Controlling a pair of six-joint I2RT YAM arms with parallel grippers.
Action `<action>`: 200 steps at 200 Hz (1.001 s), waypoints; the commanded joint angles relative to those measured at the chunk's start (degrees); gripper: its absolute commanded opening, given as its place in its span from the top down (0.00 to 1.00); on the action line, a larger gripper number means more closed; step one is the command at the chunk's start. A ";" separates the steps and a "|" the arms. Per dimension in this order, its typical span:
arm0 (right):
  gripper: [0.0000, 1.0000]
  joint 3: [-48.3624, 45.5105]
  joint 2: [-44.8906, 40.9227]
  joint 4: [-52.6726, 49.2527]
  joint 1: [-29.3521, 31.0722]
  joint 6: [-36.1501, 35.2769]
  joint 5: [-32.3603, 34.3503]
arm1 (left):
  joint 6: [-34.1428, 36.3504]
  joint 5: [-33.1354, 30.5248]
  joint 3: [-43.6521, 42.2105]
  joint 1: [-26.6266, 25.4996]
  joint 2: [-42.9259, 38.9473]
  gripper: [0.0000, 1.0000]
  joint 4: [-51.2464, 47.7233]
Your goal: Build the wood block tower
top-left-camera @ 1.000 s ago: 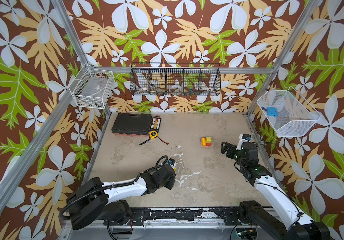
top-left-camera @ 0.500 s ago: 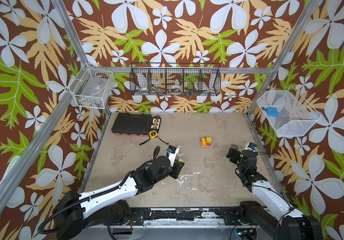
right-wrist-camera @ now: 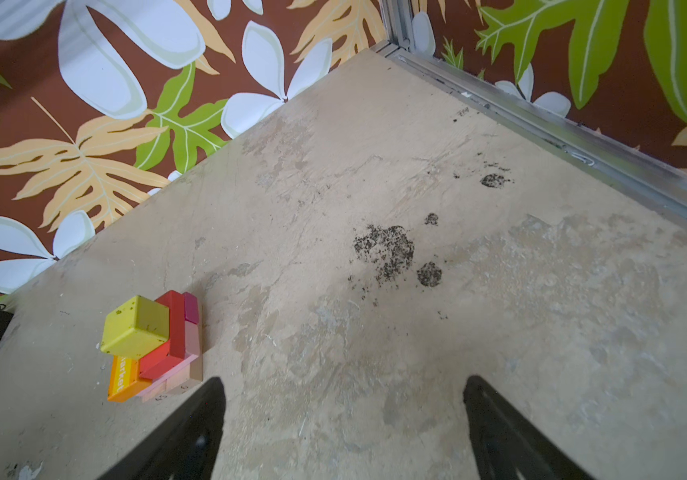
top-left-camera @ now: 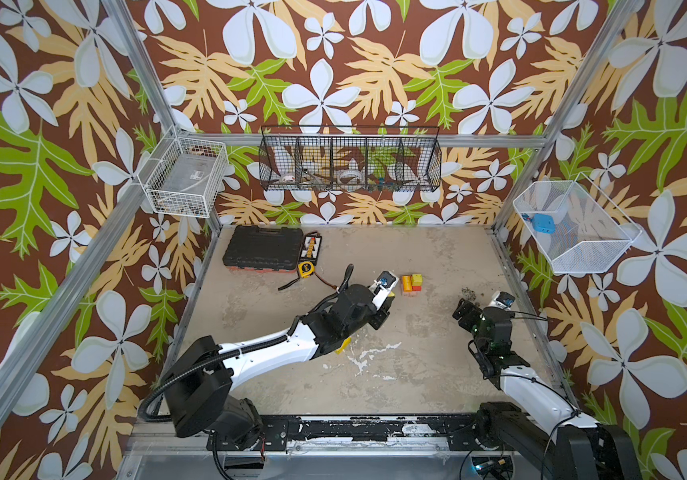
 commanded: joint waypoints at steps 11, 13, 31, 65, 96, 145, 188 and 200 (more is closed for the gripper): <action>0.13 0.15 0.87 3.46 0.03 0.74 0.39 | 10.70 4.89 4.39 4.12 3.75 1.00 -2.35; 0.13 0.14 0.94 3.40 -0.03 0.78 0.48 | 10.94 5.01 4.31 4.45 3.86 1.00 -1.92; 0.14 0.93 1.99 2.80 -0.03 0.95 0.87 | 13.84 9.00 4.18 7.39 4.74 1.00 -0.17; 0.16 1.08 2.75 3.27 0.08 0.74 0.07 | 18.42 19.68 10.08 11.87 10.79 1.00 -7.79; 0.16 1.40 3.35 3.39 0.05 0.83 0.24 | 19.91 24.34 17.26 13.14 17.74 1.00 -13.87; 0.15 1.85 4.36 3.54 0.05 0.60 -0.37 | 21.17 26.46 30.55 13.11 29.05 1.00 -20.61; 0.17 3.77 7.24 3.12 0.04 0.38 -0.88 | 24.18 27.82 40.86 13.11 35.27 1.00 -27.55; 0.18 4.10 7.88 3.11 0.06 0.25 -1.15 | 25.23 28.08 43.51 13.13 36.99 1.00 -29.54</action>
